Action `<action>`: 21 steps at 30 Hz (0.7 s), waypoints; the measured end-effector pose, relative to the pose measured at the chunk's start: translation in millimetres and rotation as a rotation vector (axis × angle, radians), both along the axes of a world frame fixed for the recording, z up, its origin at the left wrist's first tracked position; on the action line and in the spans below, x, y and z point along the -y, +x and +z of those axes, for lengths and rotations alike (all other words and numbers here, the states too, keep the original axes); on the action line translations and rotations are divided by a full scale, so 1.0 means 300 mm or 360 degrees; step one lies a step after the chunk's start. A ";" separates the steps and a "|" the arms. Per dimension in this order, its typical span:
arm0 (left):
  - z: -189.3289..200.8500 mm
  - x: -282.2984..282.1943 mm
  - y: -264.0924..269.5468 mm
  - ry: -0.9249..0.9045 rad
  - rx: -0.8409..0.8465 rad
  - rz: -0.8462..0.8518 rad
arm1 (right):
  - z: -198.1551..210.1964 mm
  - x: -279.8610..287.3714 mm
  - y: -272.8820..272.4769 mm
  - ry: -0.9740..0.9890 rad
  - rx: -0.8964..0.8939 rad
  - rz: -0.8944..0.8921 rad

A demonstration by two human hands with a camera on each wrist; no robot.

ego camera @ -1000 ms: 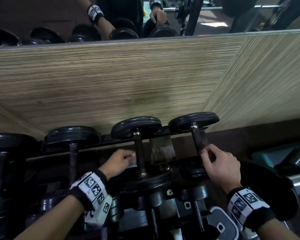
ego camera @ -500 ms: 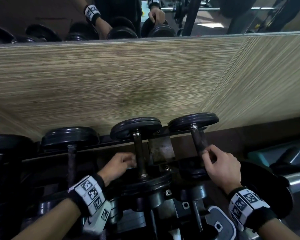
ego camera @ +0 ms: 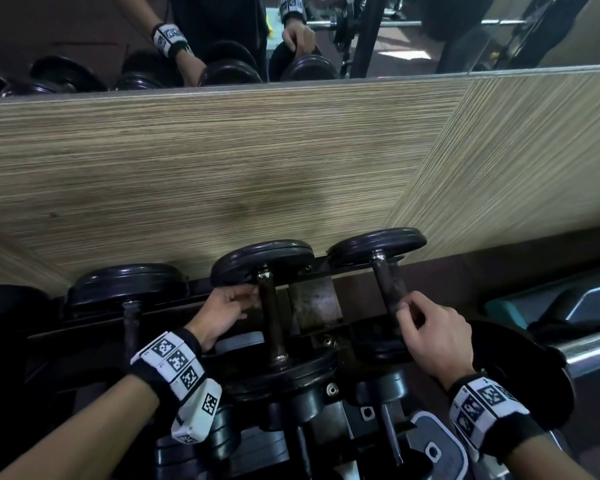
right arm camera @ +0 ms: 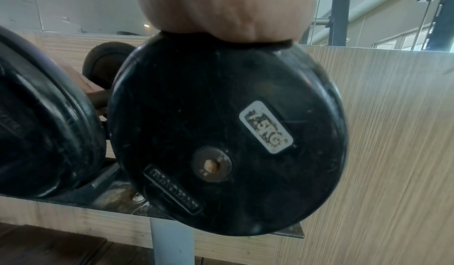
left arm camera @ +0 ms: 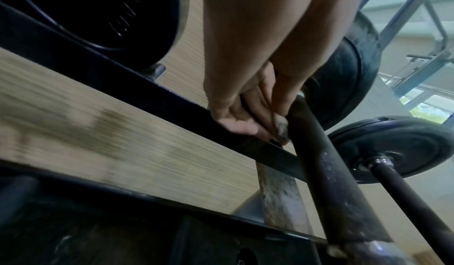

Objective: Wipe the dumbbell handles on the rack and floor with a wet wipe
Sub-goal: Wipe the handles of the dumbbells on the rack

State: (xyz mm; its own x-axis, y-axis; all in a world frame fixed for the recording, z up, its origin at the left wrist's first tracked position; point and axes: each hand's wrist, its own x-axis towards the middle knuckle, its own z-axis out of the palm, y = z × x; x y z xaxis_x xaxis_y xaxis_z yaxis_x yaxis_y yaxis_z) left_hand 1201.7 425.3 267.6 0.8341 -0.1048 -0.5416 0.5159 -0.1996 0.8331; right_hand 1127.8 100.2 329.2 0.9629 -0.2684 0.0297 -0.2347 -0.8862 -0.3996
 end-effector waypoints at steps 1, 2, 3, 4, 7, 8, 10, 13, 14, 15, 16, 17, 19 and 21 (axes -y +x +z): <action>-0.004 -0.006 -0.016 0.0014 0.0018 0.0008 | 0.001 -0.002 0.002 0.0000 -0.0003 -0.0002; -0.010 -0.013 -0.030 0.0016 0.0032 0.0017 | 0.000 -0.005 0.003 -0.0003 -0.0009 -0.0005; -0.014 -0.017 -0.041 0.0007 0.0044 0.0025 | 0.000 -0.007 0.005 -0.0008 -0.0012 -0.0006; -0.018 -0.017 -0.045 0.0008 0.0054 0.0013 | -0.002 -0.007 0.007 -0.0013 -0.0011 -0.0008; -0.021 0.008 -0.038 0.0038 0.0081 -0.0066 | -0.006 -0.005 0.009 -0.0026 -0.0021 -0.0001; -0.020 0.022 -0.037 0.0042 0.0102 -0.0085 | -0.007 -0.004 0.008 -0.0020 -0.0024 0.0002; -0.017 0.038 -0.046 0.0047 0.0162 -0.0100 | -0.008 -0.002 0.007 -0.0006 -0.0025 -0.0004; -0.021 0.018 -0.083 0.0064 0.0270 -0.0218 | -0.009 -0.006 0.007 -0.0022 -0.0019 -0.0007; -0.027 0.007 -0.093 0.0080 0.0298 -0.0258 | -0.010 -0.005 0.008 -0.0031 -0.0020 -0.0005; -0.030 -0.002 -0.097 0.0107 0.0321 -0.0292 | -0.009 -0.004 0.008 -0.0040 -0.0026 -0.0003; -0.034 -0.007 -0.096 0.0127 0.0345 -0.0327 | -0.009 -0.005 0.008 -0.0044 -0.0034 -0.0002; -0.037 -0.003 -0.093 0.0150 0.0360 -0.0365 | -0.008 -0.006 0.008 -0.0045 -0.0043 -0.0002; -0.049 0.018 -0.088 0.0194 0.0396 -0.0409 | -0.010 -0.003 0.009 -0.0042 -0.0038 0.0005; -0.061 0.030 -0.098 0.0244 0.0422 -0.0400 | -0.014 0.000 0.007 -0.0041 -0.0021 0.0016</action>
State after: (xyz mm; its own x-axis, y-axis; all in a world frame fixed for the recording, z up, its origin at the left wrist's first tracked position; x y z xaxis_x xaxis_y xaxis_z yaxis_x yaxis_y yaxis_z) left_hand 1172.2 416.4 249.1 0.9058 -0.2582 -0.3360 0.2061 -0.4244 0.8817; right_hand 1130.0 100.1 325.1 0.9659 -0.2579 0.0239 -0.2306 -0.8984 -0.3738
